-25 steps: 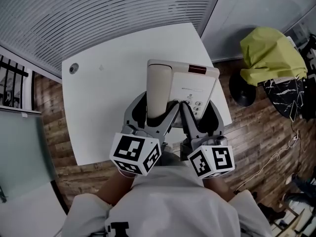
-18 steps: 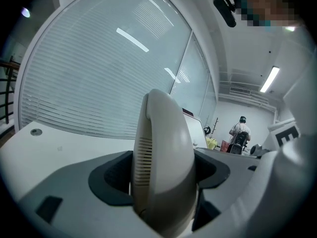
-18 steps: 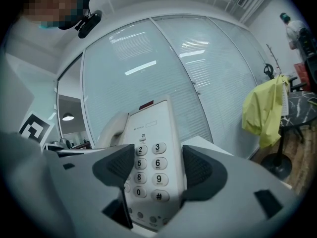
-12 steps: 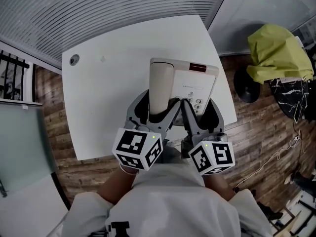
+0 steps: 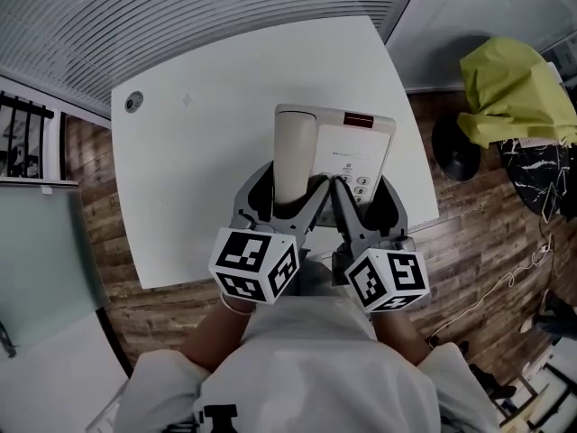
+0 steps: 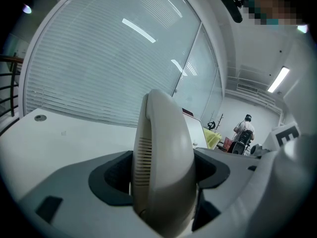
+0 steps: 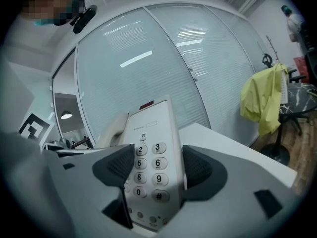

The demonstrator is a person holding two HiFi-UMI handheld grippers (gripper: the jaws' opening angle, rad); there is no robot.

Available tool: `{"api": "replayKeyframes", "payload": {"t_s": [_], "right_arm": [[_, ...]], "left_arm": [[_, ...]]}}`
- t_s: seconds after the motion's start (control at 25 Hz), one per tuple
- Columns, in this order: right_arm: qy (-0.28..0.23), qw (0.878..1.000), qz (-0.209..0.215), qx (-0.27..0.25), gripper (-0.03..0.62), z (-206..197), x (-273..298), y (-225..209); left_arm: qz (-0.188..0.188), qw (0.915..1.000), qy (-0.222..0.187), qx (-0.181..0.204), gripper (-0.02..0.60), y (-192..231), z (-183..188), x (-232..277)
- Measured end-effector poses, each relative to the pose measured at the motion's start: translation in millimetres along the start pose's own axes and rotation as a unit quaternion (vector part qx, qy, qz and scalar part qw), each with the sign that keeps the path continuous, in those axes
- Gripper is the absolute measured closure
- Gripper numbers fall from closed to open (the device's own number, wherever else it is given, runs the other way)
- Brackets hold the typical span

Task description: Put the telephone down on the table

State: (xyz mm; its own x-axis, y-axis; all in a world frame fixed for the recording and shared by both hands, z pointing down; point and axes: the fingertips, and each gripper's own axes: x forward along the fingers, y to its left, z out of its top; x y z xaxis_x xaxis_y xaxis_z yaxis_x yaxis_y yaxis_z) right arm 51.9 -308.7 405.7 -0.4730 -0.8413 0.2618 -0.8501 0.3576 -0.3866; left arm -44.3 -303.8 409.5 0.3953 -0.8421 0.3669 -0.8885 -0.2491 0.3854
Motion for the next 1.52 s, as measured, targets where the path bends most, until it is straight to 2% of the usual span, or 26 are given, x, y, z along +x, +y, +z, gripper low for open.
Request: {"api": "replayKeyframes", "payload": {"t_s": [1.52], "right_arm": [[0.095, 0.995, -0.018, 0.036, 0.275, -61, 43, -23]], "left_arm": [[0.027, 0.994, 0.092, -0.053, 0.229, 45, -52, 36]]}}
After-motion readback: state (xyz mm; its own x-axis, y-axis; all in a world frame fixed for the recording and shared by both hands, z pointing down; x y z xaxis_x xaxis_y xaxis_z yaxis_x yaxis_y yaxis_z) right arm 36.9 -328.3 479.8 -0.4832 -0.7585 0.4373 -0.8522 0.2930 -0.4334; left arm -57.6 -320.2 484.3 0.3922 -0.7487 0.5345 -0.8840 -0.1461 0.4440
